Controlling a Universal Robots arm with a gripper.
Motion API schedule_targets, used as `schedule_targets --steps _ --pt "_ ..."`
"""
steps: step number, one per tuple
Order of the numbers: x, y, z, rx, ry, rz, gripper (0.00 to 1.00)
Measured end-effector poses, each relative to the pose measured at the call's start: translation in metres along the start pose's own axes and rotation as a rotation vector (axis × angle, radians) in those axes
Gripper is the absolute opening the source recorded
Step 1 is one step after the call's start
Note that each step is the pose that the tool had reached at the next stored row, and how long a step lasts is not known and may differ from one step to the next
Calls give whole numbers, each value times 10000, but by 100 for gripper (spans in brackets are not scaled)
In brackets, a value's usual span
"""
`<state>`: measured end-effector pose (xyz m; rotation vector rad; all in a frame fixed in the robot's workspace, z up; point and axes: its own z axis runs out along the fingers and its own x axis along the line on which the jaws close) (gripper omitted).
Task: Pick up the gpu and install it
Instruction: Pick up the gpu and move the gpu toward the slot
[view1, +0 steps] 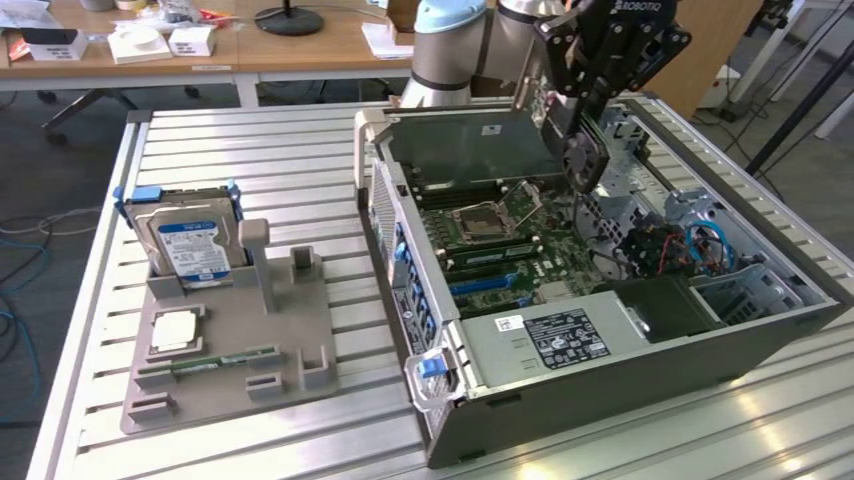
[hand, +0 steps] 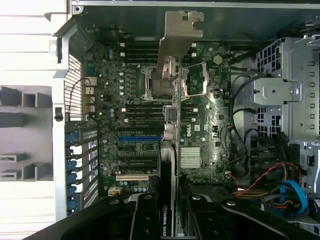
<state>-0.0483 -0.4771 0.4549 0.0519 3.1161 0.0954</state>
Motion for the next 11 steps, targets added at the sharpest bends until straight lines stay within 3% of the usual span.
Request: schedule_targets --steps 11 --pt "-254 8 6 -25 1 -3 26"
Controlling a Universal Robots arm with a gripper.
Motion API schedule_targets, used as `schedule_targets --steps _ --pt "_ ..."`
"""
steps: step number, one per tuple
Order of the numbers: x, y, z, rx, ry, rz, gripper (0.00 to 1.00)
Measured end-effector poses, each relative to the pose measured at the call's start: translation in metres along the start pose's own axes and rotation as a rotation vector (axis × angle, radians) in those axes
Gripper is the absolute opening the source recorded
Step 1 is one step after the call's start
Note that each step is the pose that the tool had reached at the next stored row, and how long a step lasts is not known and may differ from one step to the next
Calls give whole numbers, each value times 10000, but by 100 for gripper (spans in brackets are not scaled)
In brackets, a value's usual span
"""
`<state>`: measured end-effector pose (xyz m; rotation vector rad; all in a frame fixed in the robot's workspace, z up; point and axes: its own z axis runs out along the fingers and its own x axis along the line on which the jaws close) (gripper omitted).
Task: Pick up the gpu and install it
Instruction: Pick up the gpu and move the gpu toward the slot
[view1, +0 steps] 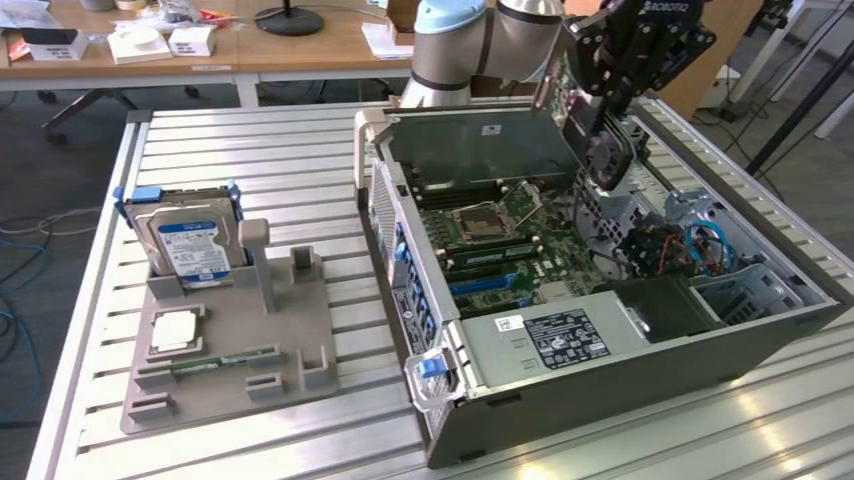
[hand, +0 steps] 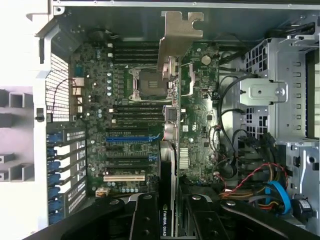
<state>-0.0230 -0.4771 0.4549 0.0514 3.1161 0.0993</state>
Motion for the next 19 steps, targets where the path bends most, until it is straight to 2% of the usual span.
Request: schedule_targets --steps 4,19 --pt "-40 1 2 -16 0 -16 26" --pt "-93 2 24 -18 3 -51 26"
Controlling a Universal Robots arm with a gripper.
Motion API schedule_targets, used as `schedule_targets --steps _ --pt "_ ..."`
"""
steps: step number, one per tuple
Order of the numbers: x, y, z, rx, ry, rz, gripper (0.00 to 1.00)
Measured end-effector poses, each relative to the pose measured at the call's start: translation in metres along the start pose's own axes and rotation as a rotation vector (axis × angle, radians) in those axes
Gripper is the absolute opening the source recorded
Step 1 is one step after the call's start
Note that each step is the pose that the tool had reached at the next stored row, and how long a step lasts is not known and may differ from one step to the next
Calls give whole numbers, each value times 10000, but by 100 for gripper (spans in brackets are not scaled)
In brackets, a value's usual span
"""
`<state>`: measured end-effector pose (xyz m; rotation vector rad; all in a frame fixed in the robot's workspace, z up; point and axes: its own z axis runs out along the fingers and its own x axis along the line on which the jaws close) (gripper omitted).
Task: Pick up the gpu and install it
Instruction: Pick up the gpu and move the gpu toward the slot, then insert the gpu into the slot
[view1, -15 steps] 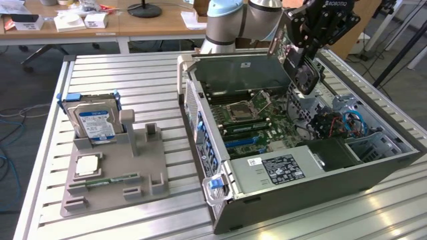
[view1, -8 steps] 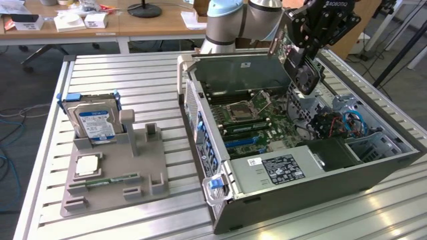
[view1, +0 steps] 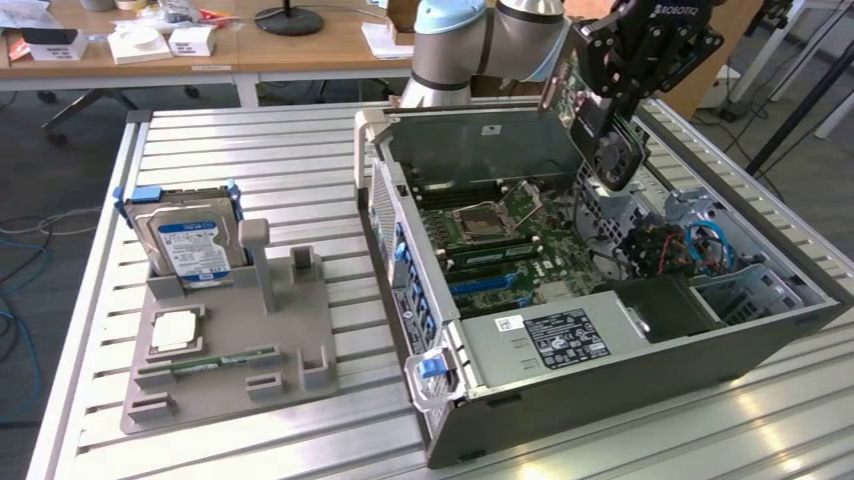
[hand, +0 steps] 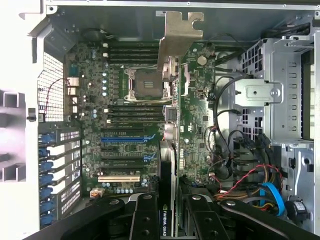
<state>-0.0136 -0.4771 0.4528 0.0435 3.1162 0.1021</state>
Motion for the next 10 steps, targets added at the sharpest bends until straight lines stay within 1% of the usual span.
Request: schedule_targets --steps 10 --pt "-1 0 0 0 0 0 26"
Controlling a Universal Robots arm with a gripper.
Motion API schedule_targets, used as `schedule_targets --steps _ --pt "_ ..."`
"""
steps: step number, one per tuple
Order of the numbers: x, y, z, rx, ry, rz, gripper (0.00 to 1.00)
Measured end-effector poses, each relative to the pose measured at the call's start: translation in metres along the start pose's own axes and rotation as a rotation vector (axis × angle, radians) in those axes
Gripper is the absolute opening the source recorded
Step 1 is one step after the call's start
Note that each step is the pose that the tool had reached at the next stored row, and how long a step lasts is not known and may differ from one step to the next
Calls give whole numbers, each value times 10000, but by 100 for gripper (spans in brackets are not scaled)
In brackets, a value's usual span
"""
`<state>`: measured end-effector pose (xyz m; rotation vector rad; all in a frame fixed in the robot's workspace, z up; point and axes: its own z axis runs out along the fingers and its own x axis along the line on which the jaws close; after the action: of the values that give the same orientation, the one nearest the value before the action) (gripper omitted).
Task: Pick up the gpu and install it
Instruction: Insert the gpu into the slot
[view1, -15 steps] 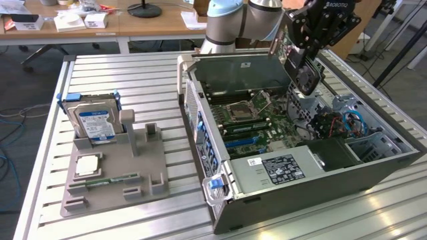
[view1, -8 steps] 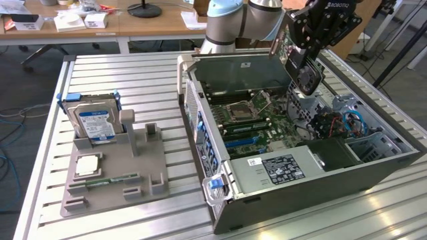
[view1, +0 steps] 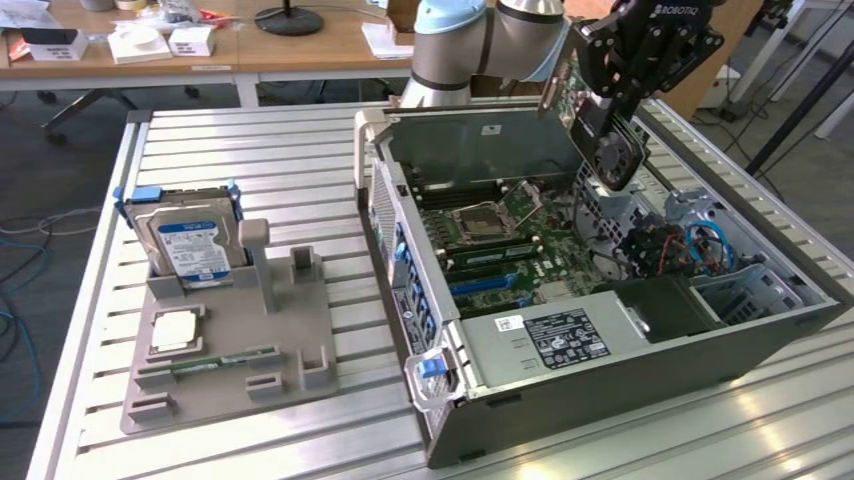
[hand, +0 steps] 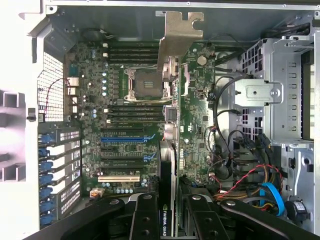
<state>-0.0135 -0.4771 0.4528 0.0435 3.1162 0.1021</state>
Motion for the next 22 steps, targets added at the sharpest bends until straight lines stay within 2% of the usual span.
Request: schedule_targets --steps 8,22 --pt "0 0 0 -6 15 -231 26" --pt "0 0 1 -42 127 -1922 26"
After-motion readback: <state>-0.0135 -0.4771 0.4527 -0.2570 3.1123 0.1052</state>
